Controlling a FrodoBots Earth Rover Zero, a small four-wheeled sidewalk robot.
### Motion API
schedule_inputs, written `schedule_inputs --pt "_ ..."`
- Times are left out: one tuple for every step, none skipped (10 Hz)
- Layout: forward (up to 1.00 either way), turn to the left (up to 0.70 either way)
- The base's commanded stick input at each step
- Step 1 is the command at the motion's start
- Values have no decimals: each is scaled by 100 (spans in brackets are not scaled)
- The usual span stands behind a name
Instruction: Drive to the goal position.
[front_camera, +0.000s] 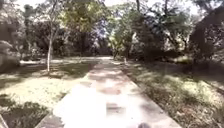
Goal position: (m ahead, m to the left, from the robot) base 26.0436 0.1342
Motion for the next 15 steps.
schedule_inputs --pt "50 0" --pt "50 0" --pt "50 0" --pt "50 0" --pt "50 0" --pt "50 0" --pt "50 0" --pt "50 0" --pt "50 0" --pt "50 0" --pt "50 0" --pt "50 -23" --pt "50 -45" --pt "50 -50" --pt "50 -50"
